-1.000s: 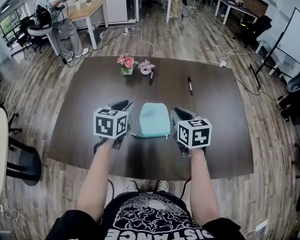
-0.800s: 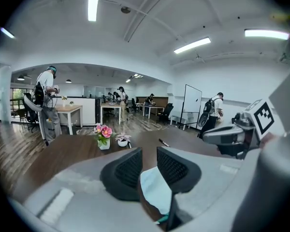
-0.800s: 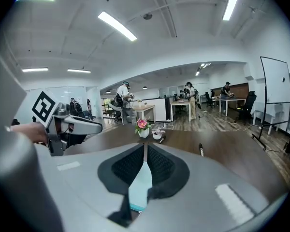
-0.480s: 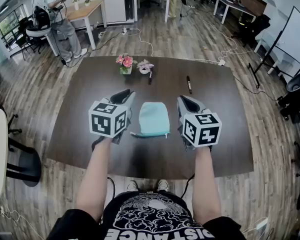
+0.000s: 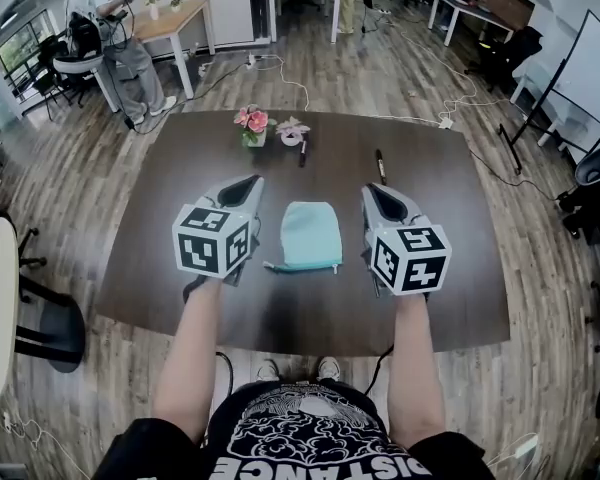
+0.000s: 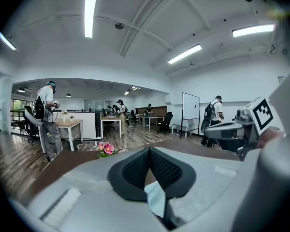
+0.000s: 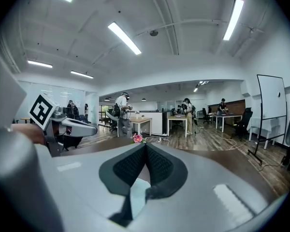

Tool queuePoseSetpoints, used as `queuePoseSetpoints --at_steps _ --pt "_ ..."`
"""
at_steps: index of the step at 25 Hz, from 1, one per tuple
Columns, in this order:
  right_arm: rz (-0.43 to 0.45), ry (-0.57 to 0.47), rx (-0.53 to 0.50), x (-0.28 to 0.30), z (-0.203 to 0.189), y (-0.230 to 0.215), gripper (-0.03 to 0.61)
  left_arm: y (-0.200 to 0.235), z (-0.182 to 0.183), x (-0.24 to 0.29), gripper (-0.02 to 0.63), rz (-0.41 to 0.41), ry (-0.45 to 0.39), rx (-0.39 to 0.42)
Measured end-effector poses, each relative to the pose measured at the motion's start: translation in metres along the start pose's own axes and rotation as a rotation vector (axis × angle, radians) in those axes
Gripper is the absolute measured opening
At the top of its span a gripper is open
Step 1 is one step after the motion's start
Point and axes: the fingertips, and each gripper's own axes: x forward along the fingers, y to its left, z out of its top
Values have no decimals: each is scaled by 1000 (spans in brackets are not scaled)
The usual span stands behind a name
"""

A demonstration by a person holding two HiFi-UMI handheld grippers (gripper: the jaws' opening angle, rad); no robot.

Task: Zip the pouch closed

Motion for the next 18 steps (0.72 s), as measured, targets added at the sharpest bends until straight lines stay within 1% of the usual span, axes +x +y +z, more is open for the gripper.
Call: queuePoseSetpoints --at_steps 8,18 --pt "3 0 10 -3 -1 -1 0 1 1 -3 5 2 -5 -9" --pt "-3 6 12 -4 -4 -2 0 4 -6 -4 5 5 9 -9"
